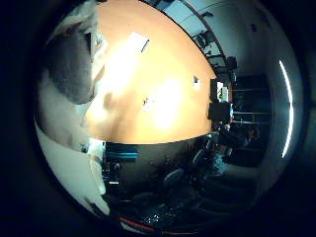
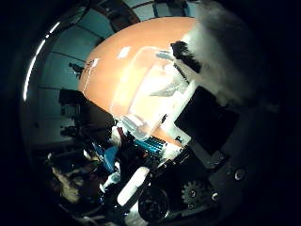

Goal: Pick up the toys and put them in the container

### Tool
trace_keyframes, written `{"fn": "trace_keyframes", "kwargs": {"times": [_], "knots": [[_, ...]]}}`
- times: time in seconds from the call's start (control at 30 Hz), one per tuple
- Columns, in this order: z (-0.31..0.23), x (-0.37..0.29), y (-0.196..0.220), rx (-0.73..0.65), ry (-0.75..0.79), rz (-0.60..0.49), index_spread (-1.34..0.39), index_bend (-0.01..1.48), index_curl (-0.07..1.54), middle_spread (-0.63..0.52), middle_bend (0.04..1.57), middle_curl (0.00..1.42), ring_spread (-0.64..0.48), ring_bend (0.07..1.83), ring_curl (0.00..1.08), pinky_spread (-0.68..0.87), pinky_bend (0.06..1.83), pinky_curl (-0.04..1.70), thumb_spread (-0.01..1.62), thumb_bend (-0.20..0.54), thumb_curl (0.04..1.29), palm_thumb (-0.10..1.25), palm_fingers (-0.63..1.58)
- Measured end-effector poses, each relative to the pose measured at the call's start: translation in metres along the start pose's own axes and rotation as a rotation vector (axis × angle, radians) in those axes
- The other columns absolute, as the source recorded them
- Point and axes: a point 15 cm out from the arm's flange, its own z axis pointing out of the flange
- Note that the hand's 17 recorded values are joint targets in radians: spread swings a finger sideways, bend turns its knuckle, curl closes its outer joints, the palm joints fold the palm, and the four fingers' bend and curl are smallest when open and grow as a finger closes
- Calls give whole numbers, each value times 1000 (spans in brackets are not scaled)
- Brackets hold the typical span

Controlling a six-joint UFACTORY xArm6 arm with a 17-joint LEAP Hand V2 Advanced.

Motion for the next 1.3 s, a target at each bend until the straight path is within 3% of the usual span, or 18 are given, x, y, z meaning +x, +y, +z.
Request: {"fn": "trace_keyframes", "kwargs": {"times": [0.43,0.73,1.0,1.07,1.3], "knots": [[-21,-121,-50,31,-41,-165,-230,1067,857,-158,1282,850,-219,1358,759,-217,1168,998,1055,-13,646,1034,1103],[-22,-140,-73,95,-53,-196,-232,1062,861,-158,1281,851,-220,1355,763,-218,1165,1002,1085,-13,649,994,1104],[-6,-156,-81,67,-54,-228,-234,1057,866,-159,1274,850,-219,1356,764,-222,1162,1003,1124,-17,641,949,1096],[-6,-157,-83,71,-54,-226,-239,994,849,-163,1249,834,-219,1337,741,-239,1125,969,1154,-40,615,864,1078],[-6,-152,-83,75,-49,-210,-371,385,691,-235,973,687,-273,1194,596,-426,1010,785,1241,-27,413,657,745]]}}
